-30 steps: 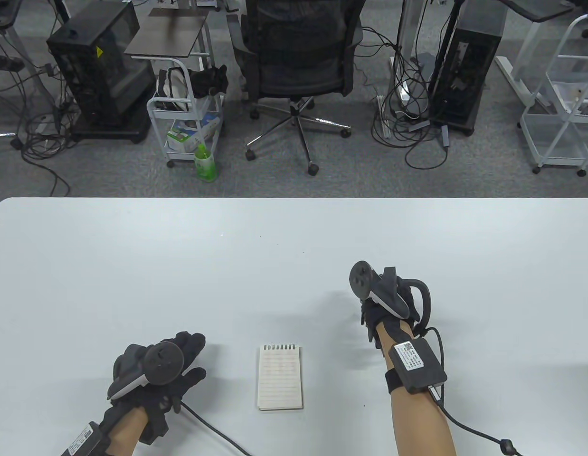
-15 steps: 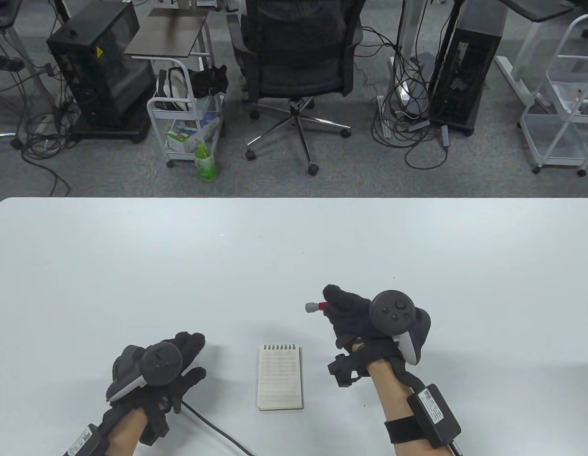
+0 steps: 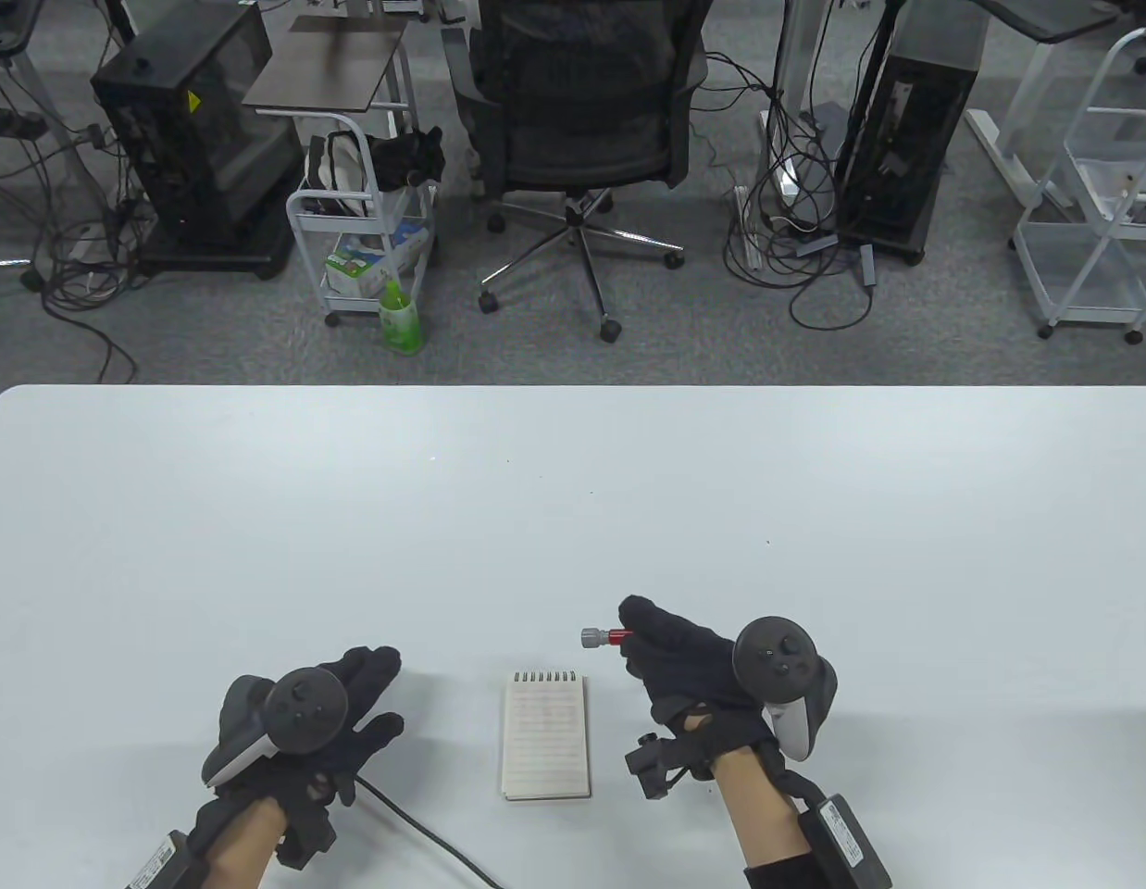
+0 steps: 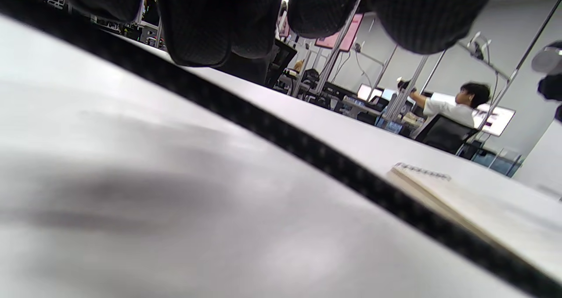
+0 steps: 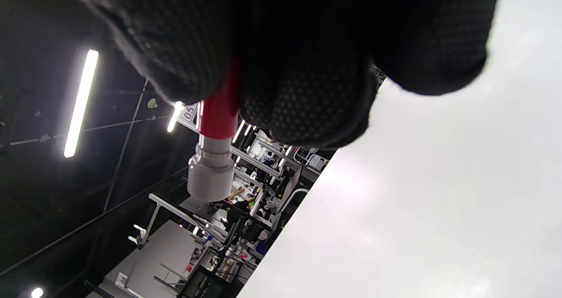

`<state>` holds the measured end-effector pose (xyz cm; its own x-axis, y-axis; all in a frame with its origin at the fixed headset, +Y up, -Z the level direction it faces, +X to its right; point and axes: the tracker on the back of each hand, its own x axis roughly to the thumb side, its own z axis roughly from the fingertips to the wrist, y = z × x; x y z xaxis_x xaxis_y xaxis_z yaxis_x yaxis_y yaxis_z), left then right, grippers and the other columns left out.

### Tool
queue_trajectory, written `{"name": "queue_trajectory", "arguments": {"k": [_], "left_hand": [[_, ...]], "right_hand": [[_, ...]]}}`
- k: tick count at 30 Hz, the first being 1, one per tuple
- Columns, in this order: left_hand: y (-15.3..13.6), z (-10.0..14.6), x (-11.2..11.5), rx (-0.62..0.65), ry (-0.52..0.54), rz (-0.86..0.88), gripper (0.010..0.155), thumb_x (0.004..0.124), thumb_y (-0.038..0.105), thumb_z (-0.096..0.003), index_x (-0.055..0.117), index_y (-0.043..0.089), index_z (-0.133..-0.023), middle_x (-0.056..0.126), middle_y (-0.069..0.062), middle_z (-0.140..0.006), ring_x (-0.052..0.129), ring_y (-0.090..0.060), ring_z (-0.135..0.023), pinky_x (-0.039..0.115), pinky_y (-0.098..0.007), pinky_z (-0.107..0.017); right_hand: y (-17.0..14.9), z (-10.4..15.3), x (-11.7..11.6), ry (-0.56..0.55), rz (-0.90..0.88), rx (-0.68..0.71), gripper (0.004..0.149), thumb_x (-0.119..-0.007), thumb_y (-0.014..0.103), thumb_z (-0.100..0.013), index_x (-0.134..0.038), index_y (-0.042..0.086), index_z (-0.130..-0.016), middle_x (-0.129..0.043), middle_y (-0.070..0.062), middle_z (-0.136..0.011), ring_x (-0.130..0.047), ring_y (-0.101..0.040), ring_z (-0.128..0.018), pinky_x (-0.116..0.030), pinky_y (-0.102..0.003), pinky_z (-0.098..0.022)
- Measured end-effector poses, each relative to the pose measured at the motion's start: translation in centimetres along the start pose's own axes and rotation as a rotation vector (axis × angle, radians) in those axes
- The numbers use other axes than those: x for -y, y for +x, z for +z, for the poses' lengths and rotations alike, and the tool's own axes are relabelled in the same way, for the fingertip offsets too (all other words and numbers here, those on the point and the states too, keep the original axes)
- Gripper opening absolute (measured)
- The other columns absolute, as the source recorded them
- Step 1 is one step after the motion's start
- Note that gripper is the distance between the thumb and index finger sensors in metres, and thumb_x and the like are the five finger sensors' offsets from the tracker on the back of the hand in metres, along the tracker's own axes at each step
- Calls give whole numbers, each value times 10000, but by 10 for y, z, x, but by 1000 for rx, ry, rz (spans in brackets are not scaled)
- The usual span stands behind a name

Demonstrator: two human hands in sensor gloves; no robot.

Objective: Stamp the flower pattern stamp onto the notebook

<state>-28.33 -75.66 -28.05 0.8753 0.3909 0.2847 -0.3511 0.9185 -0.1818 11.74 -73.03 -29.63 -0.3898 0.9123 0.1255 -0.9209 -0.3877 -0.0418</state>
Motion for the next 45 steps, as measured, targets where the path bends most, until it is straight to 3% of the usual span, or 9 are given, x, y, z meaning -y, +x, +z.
{"name": "queue_trajectory", "arguments": {"k": [6,12,17,23,31,40,45], "left_hand": [[38,-19,-9,64,62,347,714,708,527,-422,553,194,-1035,660,-181,-1045,775,-452,-885,588,-690,-597],[94,-41,-13,141,125,422,669,734,475,-428,601,172,-1010,761,-165,-982,932,-382,-722,761,-539,-443],[129,-54,2,175,169,464,638,767,433,-425,640,158,-986,820,-145,-936,992,-327,-635,799,-493,-389],[127,-59,20,158,194,612,537,792,360,-420,747,145,-910,907,-124,-837,1022,-285,-537,812,-487,-365],[119,-58,27,172,189,656,503,794,349,-414,790,112,-857,949,-116,-748,1027,-241,-445,826,-475,-344],[114,-54,24,166,174,646,512,776,346,-416,759,101,-866,922,-123,-760,1007,-242,-460,814,-493,-371],[95,-48,6,120,183,608,512,779,339,-419,755,95,-869,912,-131,-761,995,-262,-468,797,-508,-381]], "right_hand": [[5,5,-2,14,-66,28,468,-888,278,-379,-851,190,-836,-906,-158,-725,-1024,-303,-483,-824,-485,-379],[8,8,-8,42,-108,45,468,-886,280,-381,-846,194,-839,-901,-155,-731,-1019,-302,-494,-822,-485,-386],[8,11,-12,55,-147,58,469,-885,280,-382,-845,194,-840,-901,-155,-731,-1020,-300,-494,-822,-485,-386],[4,12,-17,73,-147,50,468,-885,279,-383,-845,190,-841,-898,-158,-735,-1020,-305,-498,-822,-487,-387],[2,11,-26,130,-110,57,491,-891,281,-381,-829,181,-859,-891,-165,-745,-1016,-310,-503,-816,-497,-397],[5,13,-30,108,-83,74,473,-890,274,-376,-851,168,-836,-912,-174,-709,-1025,-297,-467,-822,-499,-391],[1,11,-21,77,-113,63,473,-890,274,-376,-850,170,-836,-912,-172,-709,-1025,-297,-468,-821,-500,-392]]}}
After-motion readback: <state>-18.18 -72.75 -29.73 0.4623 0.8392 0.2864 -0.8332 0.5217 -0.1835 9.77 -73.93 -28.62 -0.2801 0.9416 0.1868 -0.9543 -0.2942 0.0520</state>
